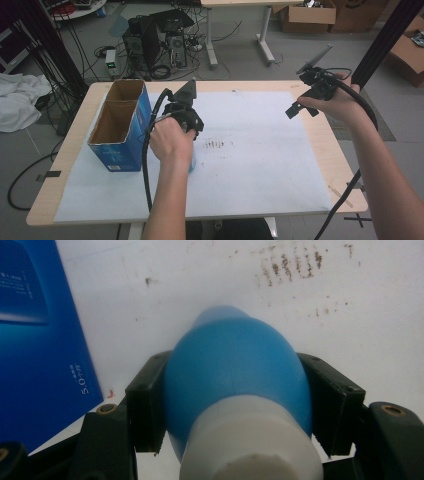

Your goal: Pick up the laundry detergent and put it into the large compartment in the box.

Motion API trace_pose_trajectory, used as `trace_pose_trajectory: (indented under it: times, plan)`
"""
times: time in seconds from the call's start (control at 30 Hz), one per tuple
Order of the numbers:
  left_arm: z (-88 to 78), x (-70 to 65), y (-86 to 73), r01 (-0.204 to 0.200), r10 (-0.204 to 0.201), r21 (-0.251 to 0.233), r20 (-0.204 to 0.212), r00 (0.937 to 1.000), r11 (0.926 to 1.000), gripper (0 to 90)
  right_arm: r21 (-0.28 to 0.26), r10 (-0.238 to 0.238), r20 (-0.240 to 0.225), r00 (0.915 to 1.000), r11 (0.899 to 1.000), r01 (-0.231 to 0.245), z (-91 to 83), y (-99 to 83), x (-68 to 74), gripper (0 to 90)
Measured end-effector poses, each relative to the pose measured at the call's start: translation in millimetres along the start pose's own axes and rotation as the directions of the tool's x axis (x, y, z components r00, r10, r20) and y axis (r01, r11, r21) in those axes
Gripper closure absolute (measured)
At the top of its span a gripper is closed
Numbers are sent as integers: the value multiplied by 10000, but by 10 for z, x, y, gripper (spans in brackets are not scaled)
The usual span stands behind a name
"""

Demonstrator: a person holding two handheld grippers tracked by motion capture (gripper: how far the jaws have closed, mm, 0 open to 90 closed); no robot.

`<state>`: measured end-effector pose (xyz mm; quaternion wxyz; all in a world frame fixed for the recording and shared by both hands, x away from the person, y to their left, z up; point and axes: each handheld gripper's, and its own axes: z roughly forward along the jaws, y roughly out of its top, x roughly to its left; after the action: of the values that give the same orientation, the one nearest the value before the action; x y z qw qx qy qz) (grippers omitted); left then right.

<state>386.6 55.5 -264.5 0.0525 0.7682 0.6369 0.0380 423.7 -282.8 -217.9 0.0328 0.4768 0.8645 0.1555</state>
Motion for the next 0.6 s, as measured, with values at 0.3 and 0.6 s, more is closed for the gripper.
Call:
trace_pose_trajectory:
  times: [0.3, 0.6]
  plan:
    - [-233, 25, 3, -405, 401, 82, 368, 9985, 9991, 372, 0, -32, 41, 10000, 10000, 32, -13, 15, 13, 163]
    - [-494, 88, 18, -814, 806, 103, 598, 9950, 9966, 373, -13, -35, 69, 10000, 10000, 35, -25, 32, 29, 163]
